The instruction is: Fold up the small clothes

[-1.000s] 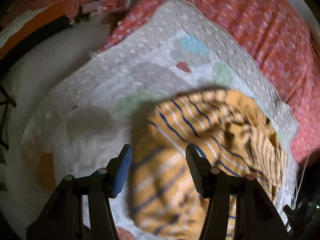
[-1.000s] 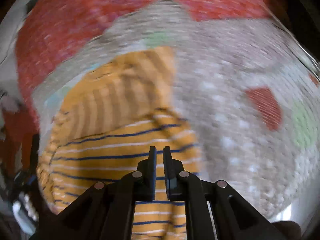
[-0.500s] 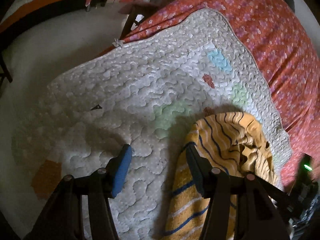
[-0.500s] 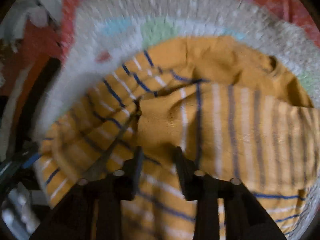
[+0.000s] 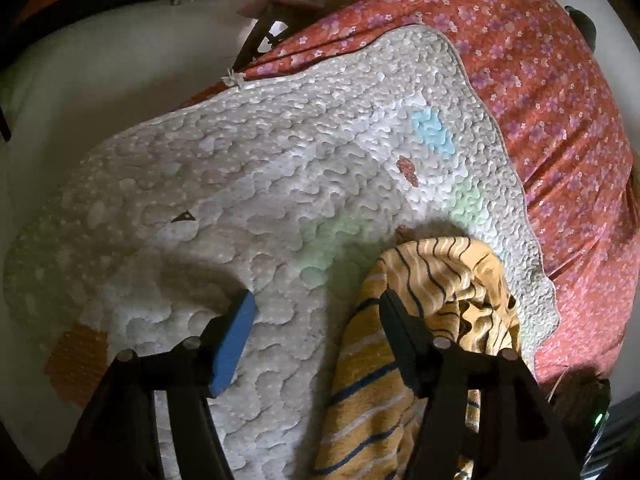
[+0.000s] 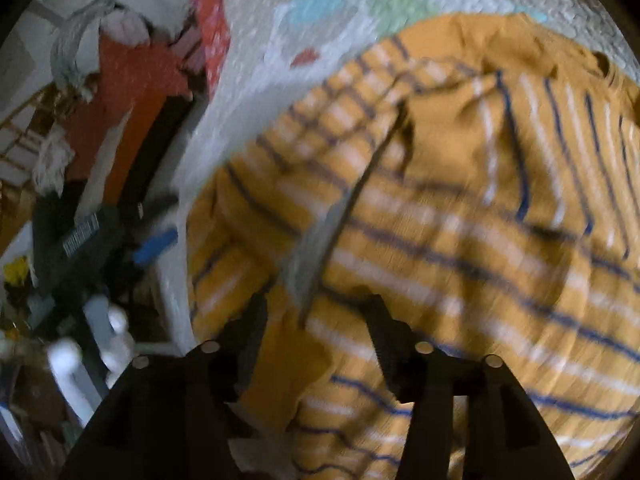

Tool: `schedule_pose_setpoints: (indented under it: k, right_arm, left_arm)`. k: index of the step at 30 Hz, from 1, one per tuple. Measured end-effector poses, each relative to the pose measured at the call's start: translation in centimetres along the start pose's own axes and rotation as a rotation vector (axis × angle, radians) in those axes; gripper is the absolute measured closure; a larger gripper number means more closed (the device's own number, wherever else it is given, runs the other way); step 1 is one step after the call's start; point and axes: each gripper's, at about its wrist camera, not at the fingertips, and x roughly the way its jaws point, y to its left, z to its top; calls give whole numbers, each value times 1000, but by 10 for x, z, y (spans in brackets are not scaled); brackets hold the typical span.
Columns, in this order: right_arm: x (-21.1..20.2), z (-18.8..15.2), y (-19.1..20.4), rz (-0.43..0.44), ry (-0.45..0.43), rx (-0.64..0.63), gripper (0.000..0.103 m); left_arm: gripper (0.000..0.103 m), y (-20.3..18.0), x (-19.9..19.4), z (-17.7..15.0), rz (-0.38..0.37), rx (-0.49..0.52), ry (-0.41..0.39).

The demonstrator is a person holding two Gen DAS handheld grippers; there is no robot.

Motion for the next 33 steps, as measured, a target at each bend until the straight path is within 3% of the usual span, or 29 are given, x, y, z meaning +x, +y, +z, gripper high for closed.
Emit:
schedule_pose_setpoints:
  k: [4,5,6,8,11,16,19,22,29,33]
  right_arm:
    - [-1,-13,26,-66,16,-123,48]
    - [0,-15,32,-70,31,-154,59]
    - [2,-17,37,-84,49,-185,76]
    - [5,-23,44,-99,76,-229,97]
    - [-9,-25,51,-100,31,-248,98]
    - [-90,8,29,-169,-207,-208,98]
    - [-137,29,-13,-252,-314,-121,98]
    - [-165,37,-72,-378,-346,-23,98]
    - [-170,32,-237,-677,-232,245,98]
    - [-156,14,-294,-707,-142,368,97]
  left_arm:
    - [40,-1,-2,-1,-10,10,-5]
    - [40,-1,-2,0,-11,10,-7]
    - [40,-1,-2,0,-12,9,-11]
    - [40,-1,-3,-1,-18,6,-16]
    - [40,-4,-4,-2,-21,11,-22]
    - [40,-14,-7,-3,-9,45,-48]
    - [40,-20,-1,-5,-6,56,-29]
    - [40,-26,5,-8,-4,71,-11]
    - [40,-51,20,-20,8,156,17]
    - [39,-69,29,-31,11,225,43]
